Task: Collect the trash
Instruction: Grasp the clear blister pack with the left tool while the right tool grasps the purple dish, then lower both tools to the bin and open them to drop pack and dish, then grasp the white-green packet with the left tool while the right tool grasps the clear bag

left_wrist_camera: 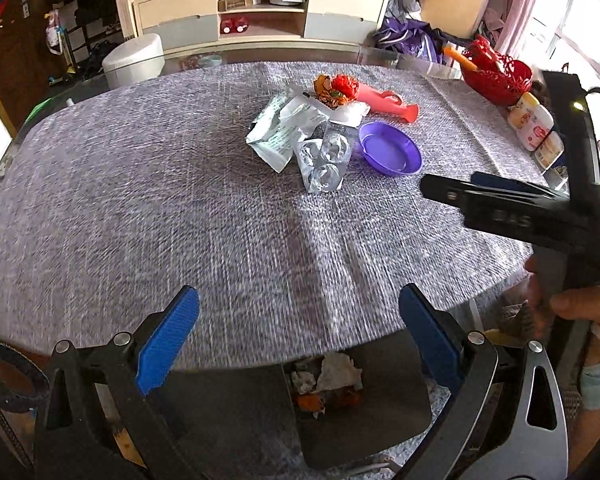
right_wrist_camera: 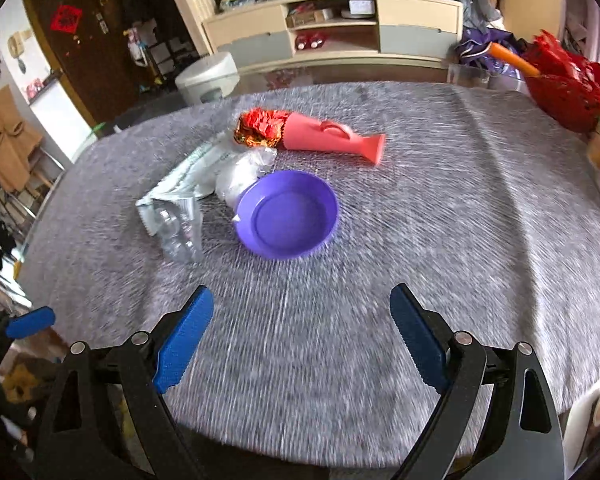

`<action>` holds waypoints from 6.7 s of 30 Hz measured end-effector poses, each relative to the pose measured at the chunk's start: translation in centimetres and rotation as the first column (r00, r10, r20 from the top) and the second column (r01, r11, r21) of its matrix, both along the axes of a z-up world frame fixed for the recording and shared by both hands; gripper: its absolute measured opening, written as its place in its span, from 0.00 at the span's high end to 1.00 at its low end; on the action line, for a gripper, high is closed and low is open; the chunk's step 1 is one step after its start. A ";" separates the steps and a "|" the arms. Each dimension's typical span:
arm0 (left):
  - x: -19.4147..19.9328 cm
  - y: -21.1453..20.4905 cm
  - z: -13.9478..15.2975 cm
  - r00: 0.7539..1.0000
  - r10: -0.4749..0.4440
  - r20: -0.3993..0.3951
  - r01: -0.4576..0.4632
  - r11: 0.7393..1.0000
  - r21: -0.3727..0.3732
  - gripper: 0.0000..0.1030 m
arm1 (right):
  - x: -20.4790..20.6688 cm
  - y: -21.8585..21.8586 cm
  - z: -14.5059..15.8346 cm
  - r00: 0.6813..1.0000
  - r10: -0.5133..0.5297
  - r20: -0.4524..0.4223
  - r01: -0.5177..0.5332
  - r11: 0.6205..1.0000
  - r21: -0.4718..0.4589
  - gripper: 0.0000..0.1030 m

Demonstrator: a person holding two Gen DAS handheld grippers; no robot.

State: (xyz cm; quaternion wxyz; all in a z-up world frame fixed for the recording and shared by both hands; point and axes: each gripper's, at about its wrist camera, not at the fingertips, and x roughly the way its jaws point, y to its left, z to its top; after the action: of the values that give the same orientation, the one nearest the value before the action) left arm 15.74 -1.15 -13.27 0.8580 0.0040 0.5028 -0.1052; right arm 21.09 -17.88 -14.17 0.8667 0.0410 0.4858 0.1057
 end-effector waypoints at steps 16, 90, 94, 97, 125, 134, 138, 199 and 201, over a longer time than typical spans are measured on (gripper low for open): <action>5.0 -0.3 -1.9 0.999 -0.018 -0.044 0.017 0.999 -0.027 0.08 | 5.0 3.3 -2.4 0.999 0.043 -0.002 -0.043 0.995 -0.090 0.11; -14.3 -0.6 -2.9 0.996 -0.088 0.007 0.089 0.994 -0.071 0.76 | -17.5 0.0 -0.6 0.998 0.067 -0.021 -0.067 0.998 0.011 0.22; -14.7 -1.1 -5.8 0.993 -0.101 -0.055 0.096 0.992 -0.083 0.76 | -18.0 0.2 -3.2 0.995 0.069 -0.072 -0.067 0.997 0.032 0.22; -14.9 -1.6 -7.9 0.988 -0.119 -0.099 0.110 0.989 -0.096 0.76 | -18.3 0.3 -5.4 0.990 0.075 -0.118 -0.069 0.996 0.060 0.22; -13.2 -1.6 -11.5 0.978 -0.100 -0.181 0.089 0.993 -0.071 0.35 | -16.1 -0.4 -7.2 0.984 0.031 -0.175 -0.024 0.999 0.041 0.13; -11.3 0.3 -4.7 0.997 -0.044 -0.064 0.042 0.999 -0.035 0.12 | -13.9 -2.6 -1.0 0.998 -0.013 -0.058 0.016 0.999 0.049 0.12; -9.6 1.1 -1.2 1.000 -0.018 0.001 0.018 1.000 -0.020 0.09 | -11.9 -3.1 2.2 1.000 -0.025 0.004 0.025 0.999 0.044 0.12; 6.5 1.9 3.0 0.992 -0.009 0.125 0.013 0.999 -0.033 0.91 | 1.4 2.2 6.0 0.992 0.066 0.110 -0.076 0.993 0.092 0.80; 4.5 2.1 4.8 0.987 -0.007 0.158 0.012 0.999 -0.030 0.91 | 0.0 2.0 7.4 0.989 0.063 0.131 -0.076 0.993 0.093 0.80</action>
State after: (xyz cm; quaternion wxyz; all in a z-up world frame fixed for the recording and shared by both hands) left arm 20.22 0.95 -8.47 0.8945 0.0014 0.4315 -0.1165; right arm 21.06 -15.85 -6.77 0.8888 0.0594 0.4247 0.1617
